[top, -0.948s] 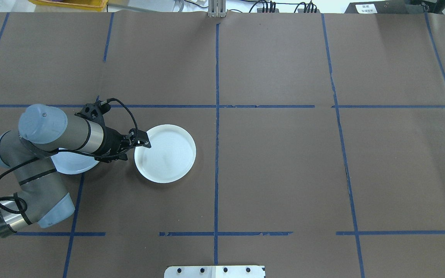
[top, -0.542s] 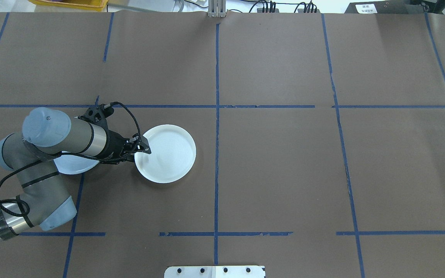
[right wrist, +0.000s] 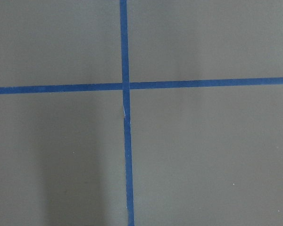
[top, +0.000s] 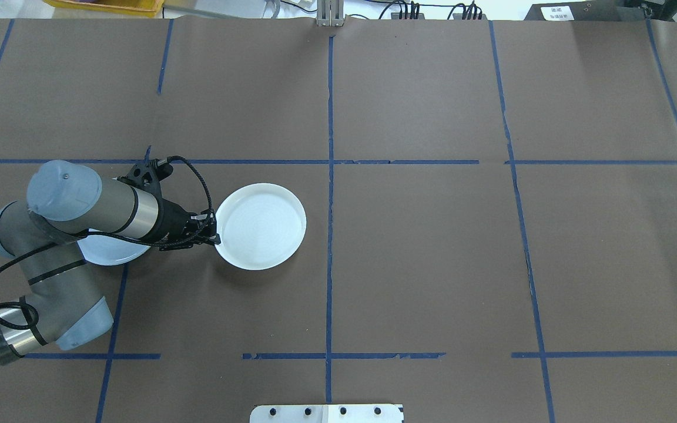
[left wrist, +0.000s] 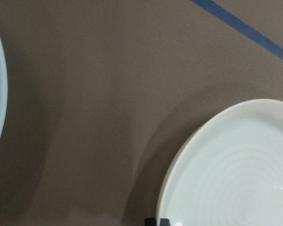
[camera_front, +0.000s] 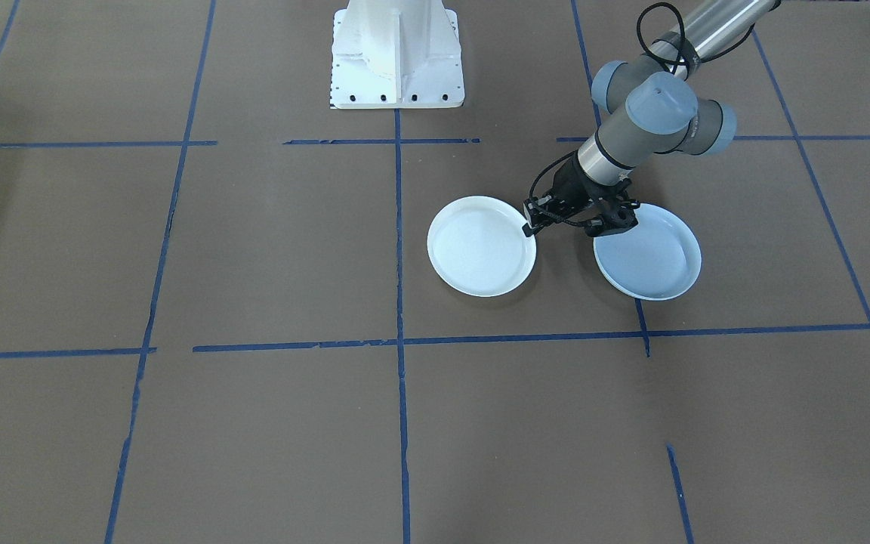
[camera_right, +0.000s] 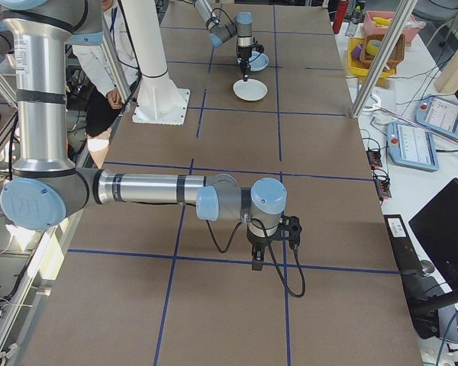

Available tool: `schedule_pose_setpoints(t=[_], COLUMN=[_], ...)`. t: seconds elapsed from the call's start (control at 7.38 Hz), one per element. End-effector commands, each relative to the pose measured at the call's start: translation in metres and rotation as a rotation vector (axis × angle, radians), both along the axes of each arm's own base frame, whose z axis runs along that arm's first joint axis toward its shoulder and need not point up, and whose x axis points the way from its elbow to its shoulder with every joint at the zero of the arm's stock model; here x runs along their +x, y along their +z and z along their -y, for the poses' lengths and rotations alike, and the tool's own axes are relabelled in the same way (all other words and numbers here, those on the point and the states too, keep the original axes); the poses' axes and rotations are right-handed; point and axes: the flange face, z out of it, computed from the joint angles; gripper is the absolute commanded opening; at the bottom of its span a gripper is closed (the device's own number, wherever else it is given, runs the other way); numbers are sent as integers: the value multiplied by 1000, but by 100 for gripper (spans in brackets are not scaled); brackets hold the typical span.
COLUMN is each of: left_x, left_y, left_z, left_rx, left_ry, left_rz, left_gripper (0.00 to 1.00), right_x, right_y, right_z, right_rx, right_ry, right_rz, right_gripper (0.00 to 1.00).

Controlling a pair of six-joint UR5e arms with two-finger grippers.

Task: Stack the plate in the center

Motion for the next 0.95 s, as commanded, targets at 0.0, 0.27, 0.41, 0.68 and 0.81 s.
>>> schedule_pose_setpoints(t=[0.0, 0.27, 0.41, 0.68, 0.81], left_x=[-51, -133, -175, -211, -216], left_y=[-9, 45, 75, 129, 151], left_z=[27, 33, 28, 13, 19], left_rx=[32, 161, 196, 220, 193], left_ry=[-7, 29, 63, 94, 97], left_rz=[-34, 25, 47, 101, 119], left_gripper=[0, 0, 0, 0, 0], right_x=[0, 0, 0, 0, 0], right_y=[0, 0, 0, 0, 0], right_z=[0, 0, 0, 0, 0], right_rx=[0, 0, 0, 0, 0], right_ry=[0, 0, 0, 0, 0], right_rz=[0, 1, 1, 0, 0], right_gripper=[100, 100, 100, 100, 100])
